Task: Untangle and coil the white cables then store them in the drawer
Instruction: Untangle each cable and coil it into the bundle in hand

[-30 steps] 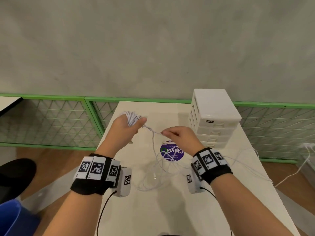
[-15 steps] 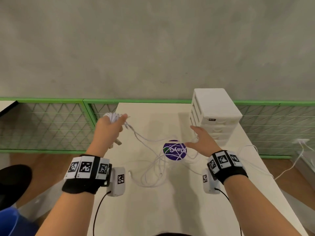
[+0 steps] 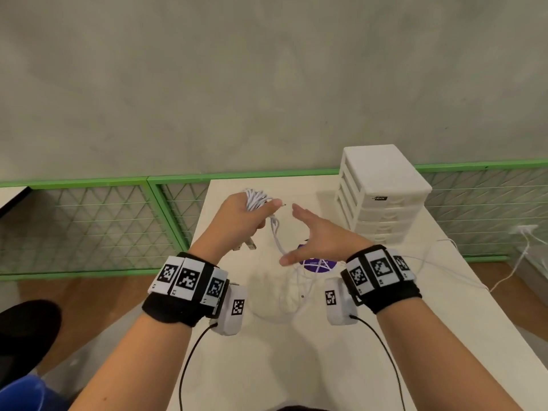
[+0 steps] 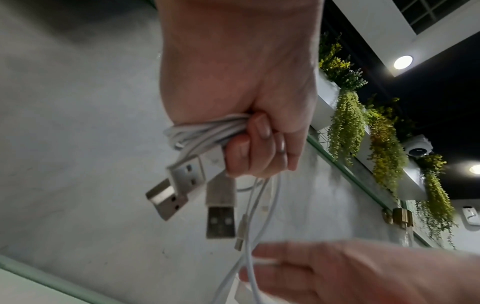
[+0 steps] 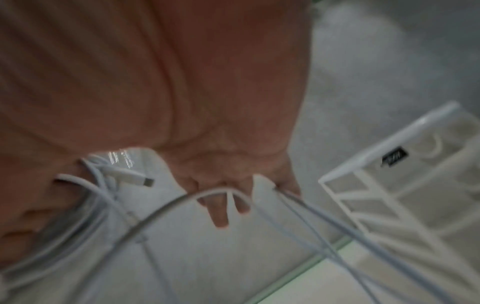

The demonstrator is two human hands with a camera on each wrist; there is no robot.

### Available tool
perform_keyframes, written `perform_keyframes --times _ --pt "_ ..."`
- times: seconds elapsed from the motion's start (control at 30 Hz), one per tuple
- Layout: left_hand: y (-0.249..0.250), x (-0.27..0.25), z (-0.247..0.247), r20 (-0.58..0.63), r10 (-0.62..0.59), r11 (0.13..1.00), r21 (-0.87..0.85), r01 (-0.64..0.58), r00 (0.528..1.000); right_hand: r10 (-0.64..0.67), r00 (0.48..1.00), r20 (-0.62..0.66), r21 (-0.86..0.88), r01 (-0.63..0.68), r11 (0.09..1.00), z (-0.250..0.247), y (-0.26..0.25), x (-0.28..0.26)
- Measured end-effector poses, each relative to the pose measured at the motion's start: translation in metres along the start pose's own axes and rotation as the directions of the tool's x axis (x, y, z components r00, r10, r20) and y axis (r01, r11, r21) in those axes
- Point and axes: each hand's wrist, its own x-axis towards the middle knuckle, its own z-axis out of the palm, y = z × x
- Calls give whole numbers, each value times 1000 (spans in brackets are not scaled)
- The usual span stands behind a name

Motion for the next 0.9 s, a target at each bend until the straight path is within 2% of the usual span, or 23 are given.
perform_keyframes --times 0.07,0.13,0.23,0.33,0.4,0.47,0.53,0.6,0.7,0.83,0.9 --pt "3 -1 6 42 19 999 -36 -17 999 -85 990 -110 167 103 981 10 -9 5" --pt "9 0 11 55 37 999 -42 -35 998 -148 973 -179 253 191 948 18 -13 9" --pt "13 3 9 48 0 1000 20 -1 999 -199 962 -184 327 251 911 13 -3 5" --pt "6 7 0 66 -87 987 141 77 994 -235 936 -262 188 288 939 -5 13 3" --pt "0 6 2 145 -125 983 150 103 982 -288 883 -369 72 337 939 -16 20 7" --pt "-2 2 10 269 -136 988 102 112 953 -362 816 -450 -21 396 918 -24 24 16" --pt "0 -2 21 394 -117 990 -27 139 912 -413 790 -452 -89 421 903 -28 26 25" --pt "4 -2 27 444 -81 969 -173 175 892 -399 820 -410 -138 376 916 -24 28 31" --pt "12 7 27 418 -7 901 -392 187 908 -380 848 -370 -153 348 925 -7 29 37" --pt "30 20 28 292 121 732 -672 113 949 -372 876 -306 -64 371 927 17 30 44" --pt "39 28 29 189 162 634 -772 45 969 -329 914 -239 -40 330 943 23 34 44"
